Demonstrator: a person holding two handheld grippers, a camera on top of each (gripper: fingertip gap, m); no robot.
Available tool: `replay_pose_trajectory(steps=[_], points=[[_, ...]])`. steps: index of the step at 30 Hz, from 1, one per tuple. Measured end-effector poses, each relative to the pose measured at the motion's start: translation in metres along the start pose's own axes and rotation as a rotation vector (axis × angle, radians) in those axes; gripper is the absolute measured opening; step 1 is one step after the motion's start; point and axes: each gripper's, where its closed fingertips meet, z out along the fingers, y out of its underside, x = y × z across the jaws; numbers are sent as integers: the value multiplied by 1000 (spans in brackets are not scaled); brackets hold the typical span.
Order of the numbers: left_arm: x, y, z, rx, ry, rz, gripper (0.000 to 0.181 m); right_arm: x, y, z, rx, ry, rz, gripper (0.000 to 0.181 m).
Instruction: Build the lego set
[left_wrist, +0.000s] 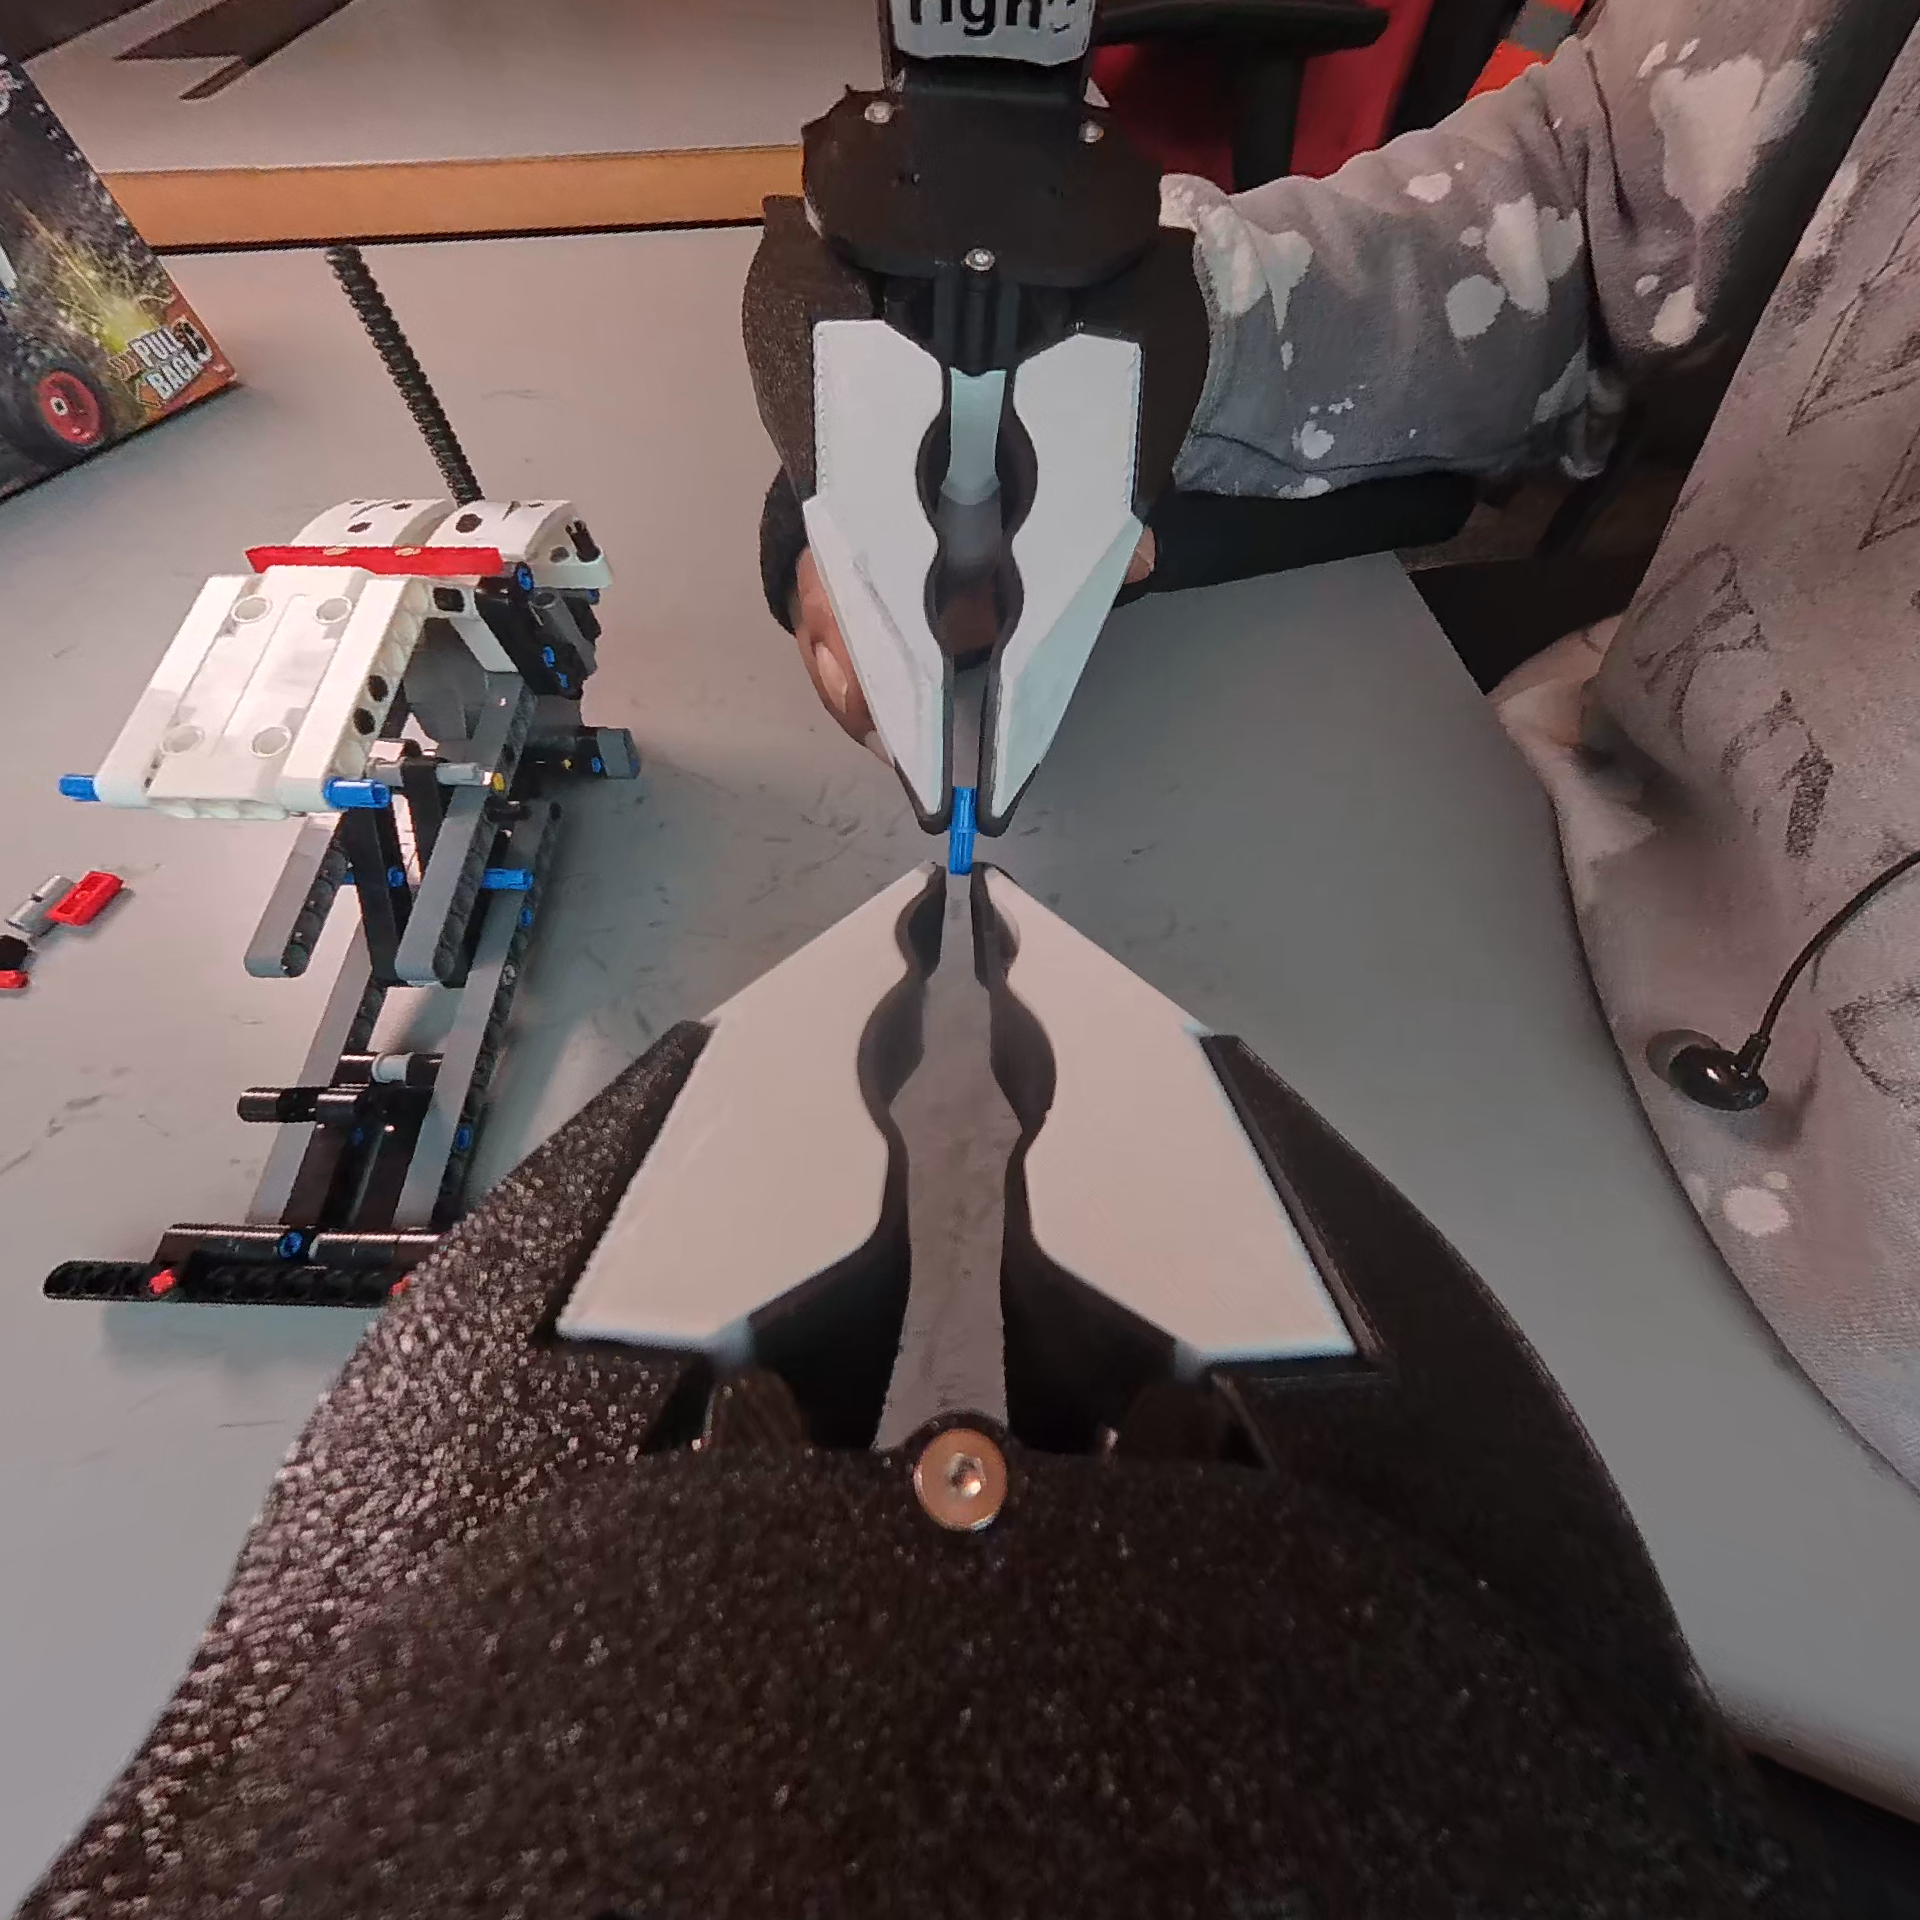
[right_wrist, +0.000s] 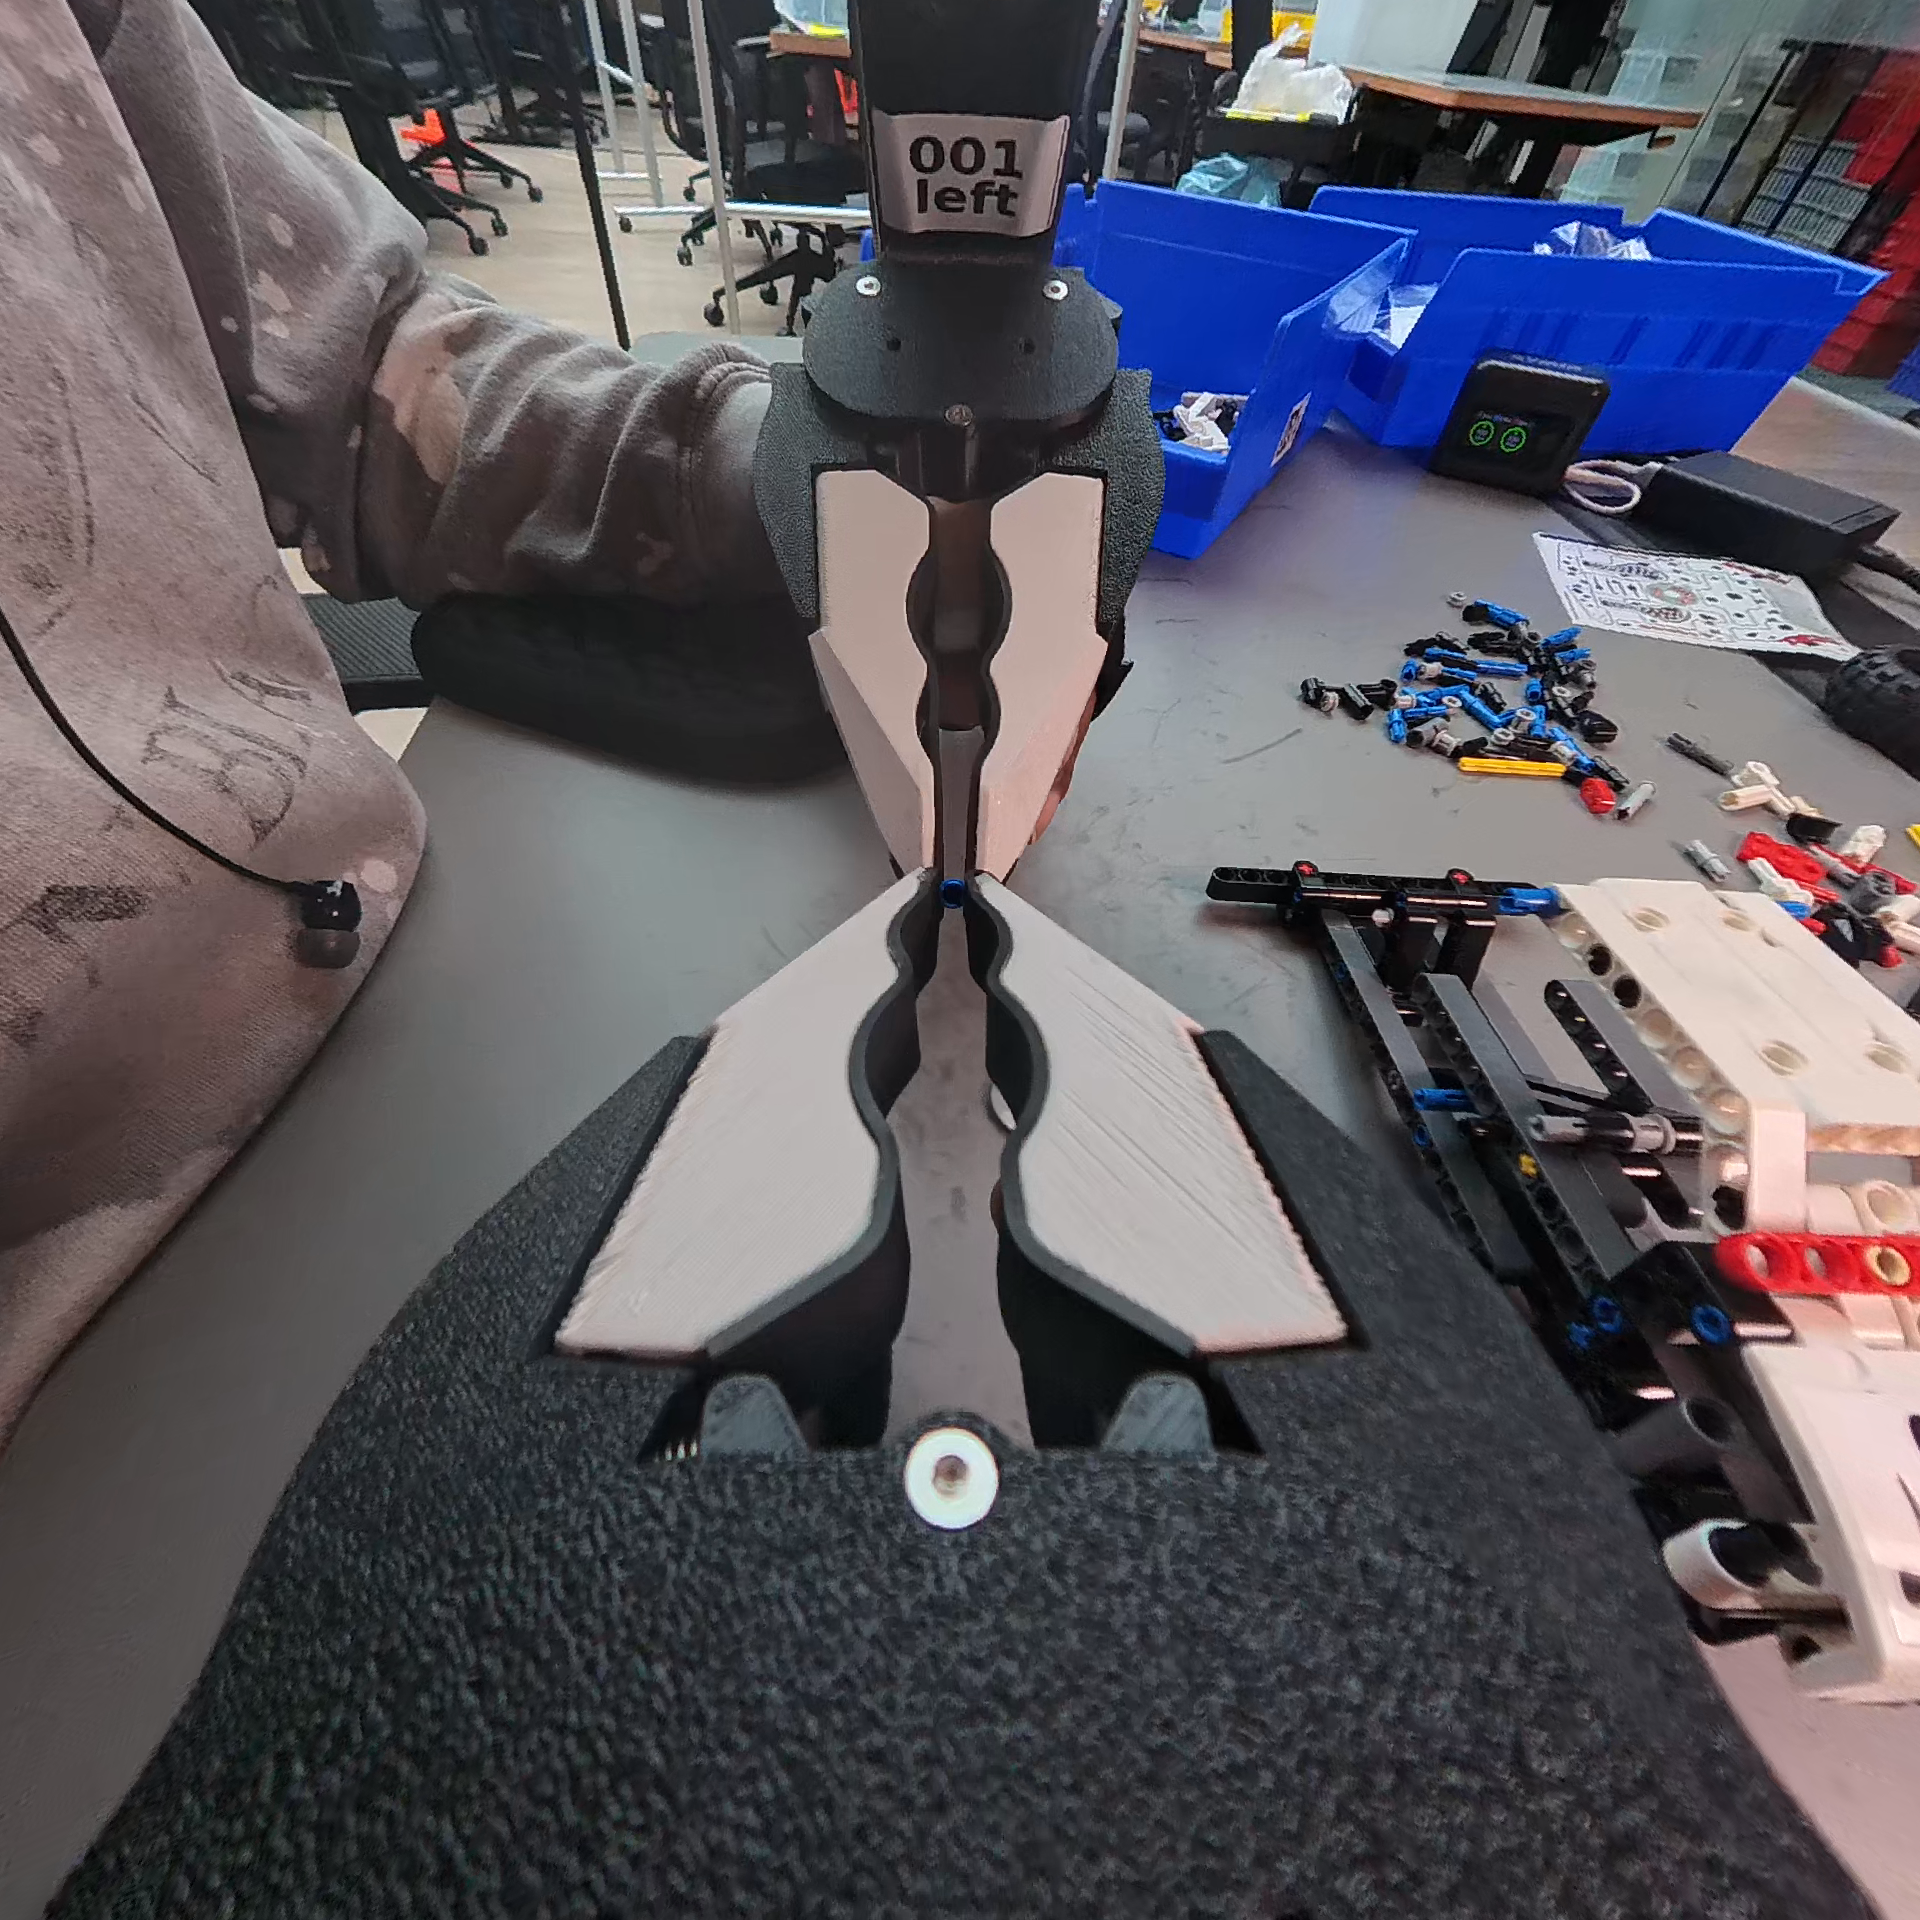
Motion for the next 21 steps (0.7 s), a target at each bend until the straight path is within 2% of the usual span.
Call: replay_pose_trajectory(steps=[7, 12, 21], points=[[-47, 28, -10, -113, -216, -98, 24, 17, 1, -5, -3, 101, -26, 4], [-52, 54, -10, -244, -215, -172, 32, 23, 2, -6, -7, 138, -35, 4], [-46, 67, -6, -327, -191, -179, 32, 30, 10, -7, -54, 174, -30, 4]])
